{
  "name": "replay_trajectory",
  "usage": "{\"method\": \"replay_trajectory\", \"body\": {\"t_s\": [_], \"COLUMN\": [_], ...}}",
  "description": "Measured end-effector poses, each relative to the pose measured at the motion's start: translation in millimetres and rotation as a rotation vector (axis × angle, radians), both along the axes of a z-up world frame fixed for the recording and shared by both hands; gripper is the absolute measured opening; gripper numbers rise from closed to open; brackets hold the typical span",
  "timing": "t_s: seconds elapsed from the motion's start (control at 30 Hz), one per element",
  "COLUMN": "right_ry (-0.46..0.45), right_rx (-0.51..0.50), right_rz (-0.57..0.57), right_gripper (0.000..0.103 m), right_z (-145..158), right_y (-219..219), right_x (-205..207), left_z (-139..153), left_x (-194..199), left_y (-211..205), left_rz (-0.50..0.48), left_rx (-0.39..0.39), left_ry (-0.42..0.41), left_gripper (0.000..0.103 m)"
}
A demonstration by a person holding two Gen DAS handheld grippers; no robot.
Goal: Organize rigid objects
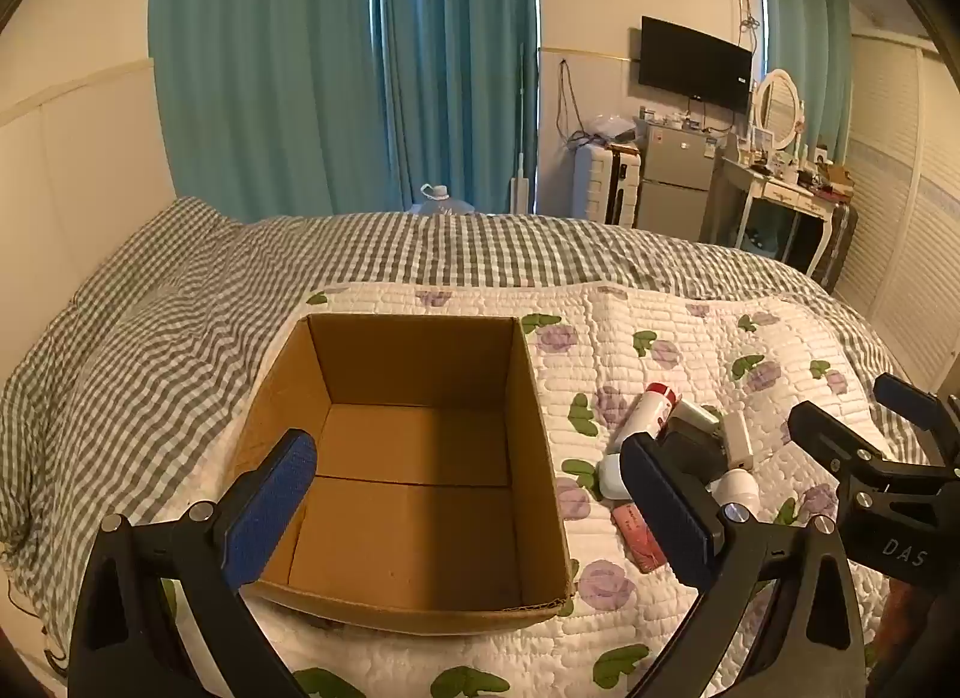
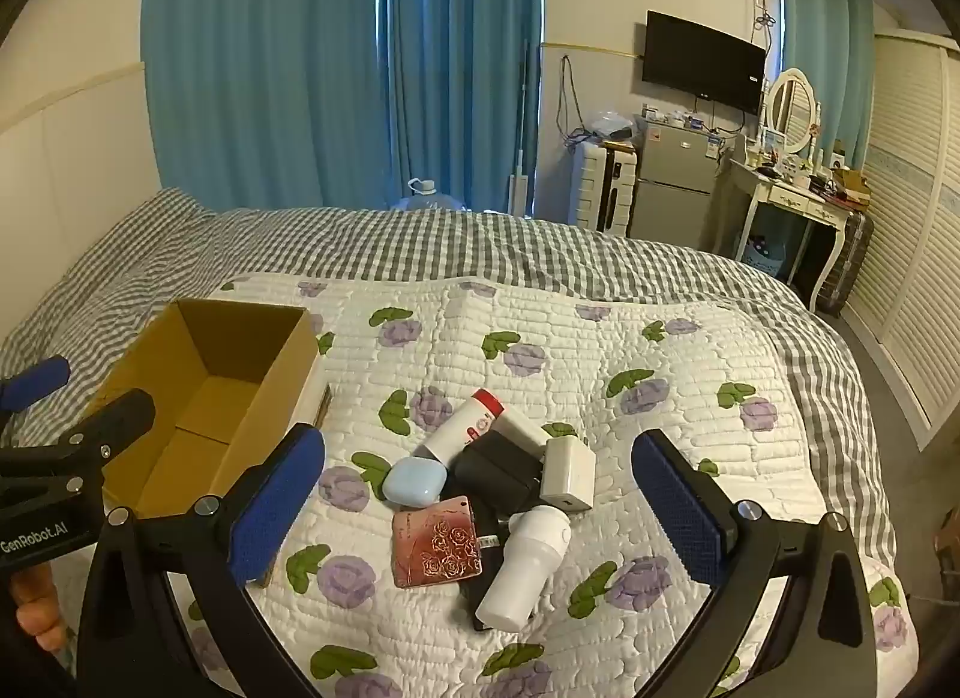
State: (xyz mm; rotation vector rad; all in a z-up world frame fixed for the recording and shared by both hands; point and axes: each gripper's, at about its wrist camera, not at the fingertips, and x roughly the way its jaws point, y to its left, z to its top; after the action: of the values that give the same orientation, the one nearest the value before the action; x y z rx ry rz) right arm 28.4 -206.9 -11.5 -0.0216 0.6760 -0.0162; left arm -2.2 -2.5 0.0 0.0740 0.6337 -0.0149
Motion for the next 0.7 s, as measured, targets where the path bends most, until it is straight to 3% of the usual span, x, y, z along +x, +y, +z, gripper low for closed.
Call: {"method": "replay_trajectory", "body": {"t_s": [0.03,0.7], "right_ry": [-0.001,0.005], "right_rx": [0.001,0.006], "right_rz": [0.000,0.015], "right_gripper": [0.103,0.103], "right_z": [0.0,-2.4], "right_y": [0.0,2.6], "right_x": [0.1,1.2], "left_z": [-0.3,-4.1], "left_x": [1.8,4.3], "left_y": [4.0,6.6], "left_rz": [0.001,0.011], "left_rx": [-0.057,-0.039], "left_ry": [0.026,0.030], "left_gripper": [0.103,0.103]}}
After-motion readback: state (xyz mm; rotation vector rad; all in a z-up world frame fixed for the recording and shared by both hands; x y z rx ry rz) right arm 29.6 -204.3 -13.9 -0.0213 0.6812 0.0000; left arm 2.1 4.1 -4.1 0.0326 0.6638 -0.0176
